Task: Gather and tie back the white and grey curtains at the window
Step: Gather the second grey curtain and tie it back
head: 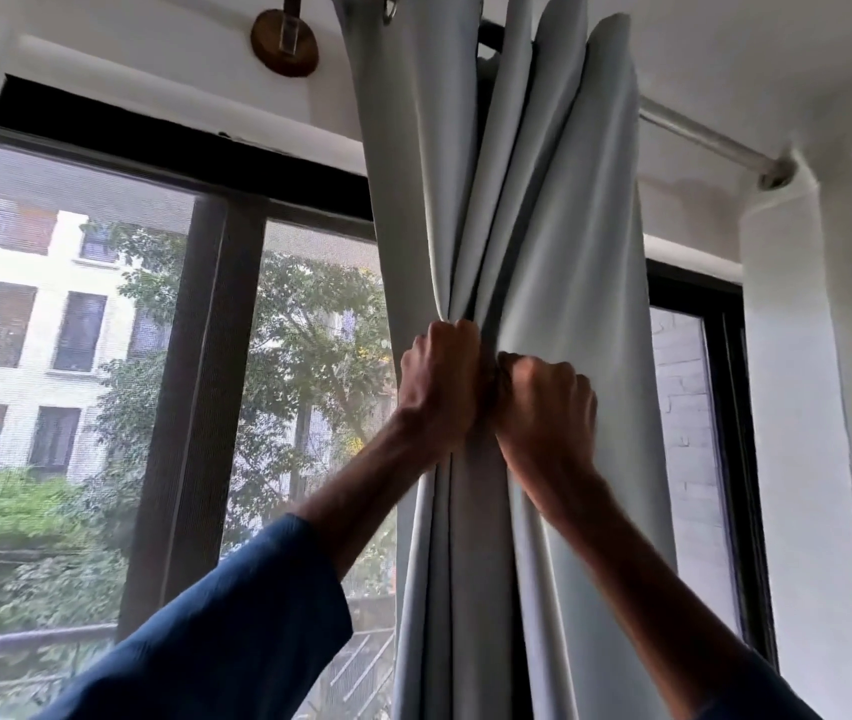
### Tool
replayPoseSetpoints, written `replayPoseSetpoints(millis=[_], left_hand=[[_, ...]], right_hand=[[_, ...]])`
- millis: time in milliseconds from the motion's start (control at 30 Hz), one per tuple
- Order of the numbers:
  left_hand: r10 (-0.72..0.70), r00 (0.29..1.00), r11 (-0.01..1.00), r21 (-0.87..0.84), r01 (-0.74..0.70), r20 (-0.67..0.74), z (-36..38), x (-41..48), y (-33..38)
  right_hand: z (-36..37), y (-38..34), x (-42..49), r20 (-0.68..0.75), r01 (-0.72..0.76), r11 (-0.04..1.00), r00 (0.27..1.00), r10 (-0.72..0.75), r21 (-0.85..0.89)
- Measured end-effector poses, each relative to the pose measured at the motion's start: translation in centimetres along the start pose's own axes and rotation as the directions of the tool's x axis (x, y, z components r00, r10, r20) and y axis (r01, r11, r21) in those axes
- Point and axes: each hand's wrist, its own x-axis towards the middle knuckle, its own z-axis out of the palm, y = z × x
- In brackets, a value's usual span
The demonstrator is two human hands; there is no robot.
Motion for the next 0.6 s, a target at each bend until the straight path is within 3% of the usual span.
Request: replayPoseSetpoints(millis=[167, 300, 533, 600], left_hand=[[0.007, 0.993, 0.993, -0.117, 0.007, 0.119, 0.9, 1.4, -0.8], [-0.004, 0.993, 0.982, -0.186, 0.027, 0.120, 0.7, 2.0, -1.1], [-0.266, 0.931, 0.874, -0.345, 0.342, 0.250, -0.4, 2.2, -0.6], [-0.314, 0.926, 0.855, -0.360, 0.373, 0.211, 0.0, 2.4, -0.8]], right_hand=[[0.8, -0.8, -0.8, 0.030, 0.004, 1.000, 1.000, -0.004, 0.005], [0.4, -1.7, -1.4, -0.049, 0.024, 0.996, 0.999, -0.020, 0.089], [-0.2, -2.1, -3.2, -0.054, 0.110, 0.957, 0.994, -0.099, 0.269], [-0.4, -2.1, -3.6, -0.016, 0.109, 0.949, 0.994, -0.109, 0.296]])
